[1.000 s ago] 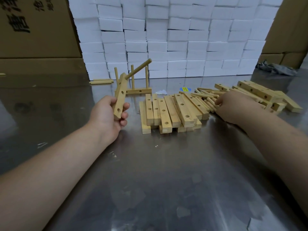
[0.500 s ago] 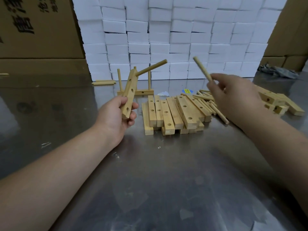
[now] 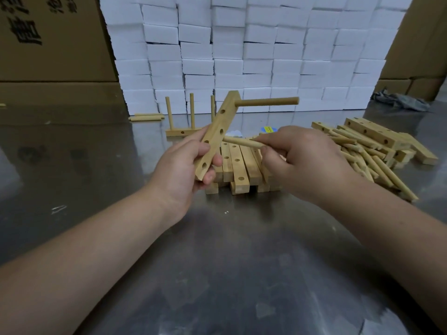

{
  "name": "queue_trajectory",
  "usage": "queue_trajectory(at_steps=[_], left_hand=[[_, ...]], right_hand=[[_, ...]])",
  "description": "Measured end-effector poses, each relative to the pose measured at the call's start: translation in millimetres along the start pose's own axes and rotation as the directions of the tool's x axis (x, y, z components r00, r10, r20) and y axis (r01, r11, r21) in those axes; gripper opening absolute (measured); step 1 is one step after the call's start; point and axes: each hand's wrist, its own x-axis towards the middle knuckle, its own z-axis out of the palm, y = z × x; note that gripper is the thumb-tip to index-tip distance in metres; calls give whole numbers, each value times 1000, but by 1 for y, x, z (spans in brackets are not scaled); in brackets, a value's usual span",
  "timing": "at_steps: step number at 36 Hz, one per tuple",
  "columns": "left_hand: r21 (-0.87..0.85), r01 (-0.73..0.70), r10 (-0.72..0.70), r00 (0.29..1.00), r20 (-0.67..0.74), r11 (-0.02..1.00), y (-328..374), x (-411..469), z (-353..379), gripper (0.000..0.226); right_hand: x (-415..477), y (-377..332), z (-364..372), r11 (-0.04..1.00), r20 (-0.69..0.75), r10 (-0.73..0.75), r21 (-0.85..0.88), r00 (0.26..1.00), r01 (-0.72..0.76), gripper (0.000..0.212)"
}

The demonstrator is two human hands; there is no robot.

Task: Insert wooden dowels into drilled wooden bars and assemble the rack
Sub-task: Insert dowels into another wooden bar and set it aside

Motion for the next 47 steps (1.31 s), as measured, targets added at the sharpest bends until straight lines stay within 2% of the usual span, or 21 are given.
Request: queue_trajectory(at_steps=[5,10,15,21,35,39,47], left_hand=[[-2,1,-1,1000,14,1000,1,0,0,43],[25,-12,12,1000,6,1000,1,-1,-1,42],[53,-15,16,1000,-16,998,2,-1,-1,42],[89,-24,27,999,-31,996,2,-3,1,38],[195,-36,48,997,-59,980,4,-7,6,35],[204,-33,47,997,-62,978,4,-7,6,35],[226,-58,73,995,-61,972,5,-8,8,29]], right_hand=[[0,2,1,999,-53,-3,34,999,4,27],[-1,2,2,999,-79,-10,51,997,14,25],[-1,0,-1,999,-107,3,50,994,2,37],[-2,1,3,998,-75,-17,64,997,22,24],[-3,-3,2,999,-54,-45,17,998,46,25],[-3,-4,1,999,-27,-32,15,999,33,30],[-3,-1,4,999,18,22,36,1000,-23,26]])
